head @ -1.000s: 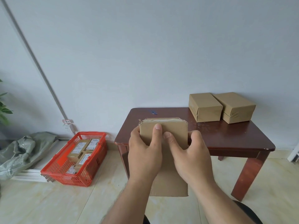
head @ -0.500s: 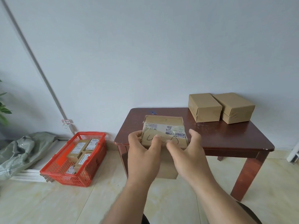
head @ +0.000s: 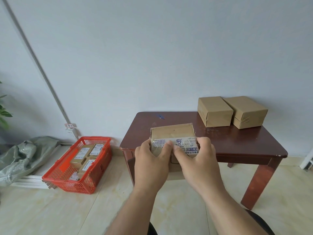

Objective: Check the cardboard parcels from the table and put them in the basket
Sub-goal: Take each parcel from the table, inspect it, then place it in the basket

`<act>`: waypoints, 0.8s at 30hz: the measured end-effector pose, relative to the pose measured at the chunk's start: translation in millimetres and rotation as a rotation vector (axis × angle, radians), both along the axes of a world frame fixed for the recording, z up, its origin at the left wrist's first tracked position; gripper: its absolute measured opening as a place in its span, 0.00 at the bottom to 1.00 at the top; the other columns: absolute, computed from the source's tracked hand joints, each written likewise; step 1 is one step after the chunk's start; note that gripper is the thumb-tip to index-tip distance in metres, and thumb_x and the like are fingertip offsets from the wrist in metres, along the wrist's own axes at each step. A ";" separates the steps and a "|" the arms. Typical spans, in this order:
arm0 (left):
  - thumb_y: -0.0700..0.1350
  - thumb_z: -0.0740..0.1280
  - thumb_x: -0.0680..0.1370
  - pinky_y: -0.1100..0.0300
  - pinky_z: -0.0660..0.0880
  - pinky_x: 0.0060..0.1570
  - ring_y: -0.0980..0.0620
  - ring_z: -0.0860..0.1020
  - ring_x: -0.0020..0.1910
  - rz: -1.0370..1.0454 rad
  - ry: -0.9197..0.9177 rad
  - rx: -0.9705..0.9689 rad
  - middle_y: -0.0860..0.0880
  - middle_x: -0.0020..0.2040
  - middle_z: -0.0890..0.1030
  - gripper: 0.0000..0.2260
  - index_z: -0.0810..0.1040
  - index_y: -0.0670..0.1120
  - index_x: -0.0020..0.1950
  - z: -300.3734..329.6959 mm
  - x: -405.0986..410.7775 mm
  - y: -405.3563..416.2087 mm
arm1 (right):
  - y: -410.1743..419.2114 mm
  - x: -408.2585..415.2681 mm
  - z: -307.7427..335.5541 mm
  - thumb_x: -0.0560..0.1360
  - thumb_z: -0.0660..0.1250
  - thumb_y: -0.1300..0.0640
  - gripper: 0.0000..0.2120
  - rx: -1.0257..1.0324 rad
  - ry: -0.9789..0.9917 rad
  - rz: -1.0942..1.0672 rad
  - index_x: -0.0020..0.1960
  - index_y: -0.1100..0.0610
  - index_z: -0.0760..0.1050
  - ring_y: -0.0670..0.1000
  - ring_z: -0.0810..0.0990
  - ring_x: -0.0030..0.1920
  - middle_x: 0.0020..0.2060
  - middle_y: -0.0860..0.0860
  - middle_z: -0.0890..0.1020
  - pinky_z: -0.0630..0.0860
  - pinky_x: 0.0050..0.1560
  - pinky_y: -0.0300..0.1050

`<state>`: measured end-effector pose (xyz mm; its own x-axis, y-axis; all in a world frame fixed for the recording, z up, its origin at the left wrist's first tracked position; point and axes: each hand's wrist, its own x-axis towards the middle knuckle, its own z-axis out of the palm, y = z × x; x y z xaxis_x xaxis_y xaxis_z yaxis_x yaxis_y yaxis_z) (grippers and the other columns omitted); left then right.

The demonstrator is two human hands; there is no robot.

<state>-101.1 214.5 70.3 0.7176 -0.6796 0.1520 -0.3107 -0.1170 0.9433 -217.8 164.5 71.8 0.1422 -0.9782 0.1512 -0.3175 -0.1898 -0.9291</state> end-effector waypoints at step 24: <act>0.66 0.69 0.77 0.70 0.67 0.55 0.65 0.70 0.60 0.103 -0.151 -0.047 0.68 0.59 0.69 0.27 0.71 0.60 0.73 -17.5 -11.7 21.1 | 1.2 6.9 -4.6 0.77 0.66 0.33 0.19 -0.071 0.043 -0.045 0.51 0.48 0.71 0.42 0.77 0.47 0.51 0.44 0.75 0.71 0.38 0.44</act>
